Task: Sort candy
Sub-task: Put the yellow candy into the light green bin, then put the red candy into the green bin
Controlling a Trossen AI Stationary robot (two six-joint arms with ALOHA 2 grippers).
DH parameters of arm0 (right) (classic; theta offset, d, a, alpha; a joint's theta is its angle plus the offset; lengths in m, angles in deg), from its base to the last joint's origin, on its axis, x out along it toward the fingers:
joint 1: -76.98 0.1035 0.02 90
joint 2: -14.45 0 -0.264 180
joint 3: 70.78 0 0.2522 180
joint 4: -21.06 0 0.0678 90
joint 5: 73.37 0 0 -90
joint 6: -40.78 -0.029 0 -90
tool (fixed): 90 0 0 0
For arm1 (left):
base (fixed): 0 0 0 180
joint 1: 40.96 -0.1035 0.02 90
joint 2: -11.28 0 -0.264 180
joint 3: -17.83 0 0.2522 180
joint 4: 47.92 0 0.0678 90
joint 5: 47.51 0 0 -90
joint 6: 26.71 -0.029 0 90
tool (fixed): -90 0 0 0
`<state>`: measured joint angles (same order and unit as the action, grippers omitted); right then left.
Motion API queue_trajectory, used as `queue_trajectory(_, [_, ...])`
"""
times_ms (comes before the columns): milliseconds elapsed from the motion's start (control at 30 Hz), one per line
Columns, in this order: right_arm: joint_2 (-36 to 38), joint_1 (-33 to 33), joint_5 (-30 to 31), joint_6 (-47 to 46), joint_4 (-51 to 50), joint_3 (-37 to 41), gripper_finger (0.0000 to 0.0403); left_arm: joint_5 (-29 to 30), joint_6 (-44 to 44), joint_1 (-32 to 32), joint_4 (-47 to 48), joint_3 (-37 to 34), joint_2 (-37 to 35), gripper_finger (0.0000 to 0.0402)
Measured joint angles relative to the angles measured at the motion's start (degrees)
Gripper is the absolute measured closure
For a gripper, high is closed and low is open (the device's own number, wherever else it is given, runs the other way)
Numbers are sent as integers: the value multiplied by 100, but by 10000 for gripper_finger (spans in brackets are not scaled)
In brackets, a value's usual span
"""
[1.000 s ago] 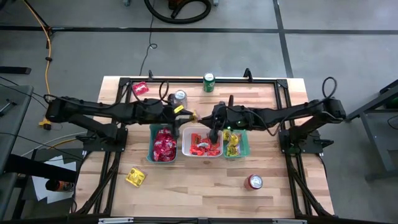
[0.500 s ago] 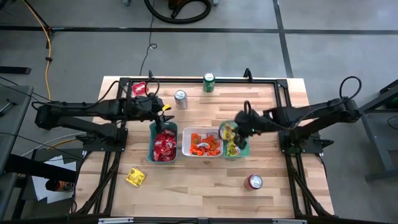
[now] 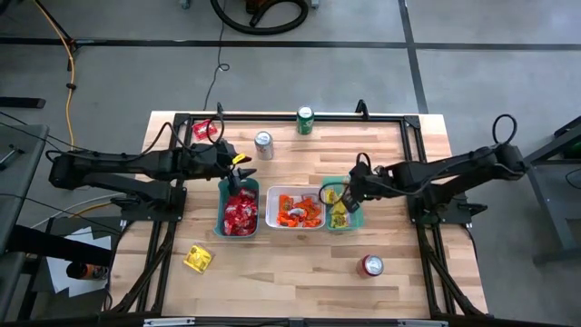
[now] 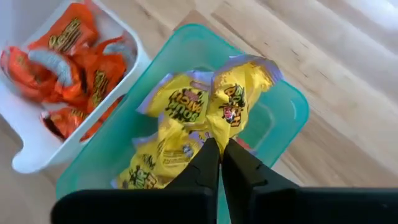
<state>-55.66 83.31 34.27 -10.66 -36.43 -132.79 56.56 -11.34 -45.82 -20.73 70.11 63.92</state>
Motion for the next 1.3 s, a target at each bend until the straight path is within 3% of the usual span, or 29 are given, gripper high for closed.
queue_trajectory(133, [0,-222,-507,-83,69,35,349,2,0,0,-4,0,0,213])
queue_trajectory(333, [0,-261,-910,187,74,35,228,110,21,0,0,0,0,213])
queue_trajectory(500, [0,-309,-1032,311,27,-179,163,641,786,-200,569,385,65,213])
queue_trajectory(600, [8,-322,-981,589,-65,-412,152,946,1126,-699,1801,1183,340,213])
queue_trajectory(767, [13,-378,-802,1303,-65,-634,151,1231,777,-2040,3966,2580,1215,213])
queue_trajectory(900, [13,-588,-630,1583,8,-634,150,953,641,-3137,4951,2861,1899,213])
queue_trajectory(1100, [13,-1012,-615,1527,368,-634,150,681,356,-4412,4876,2827,3040,213])
queue_trajectory(1300, [13,-1398,-694,1082,763,-636,150,507,-321,-5137,4451,3045,4379,213])
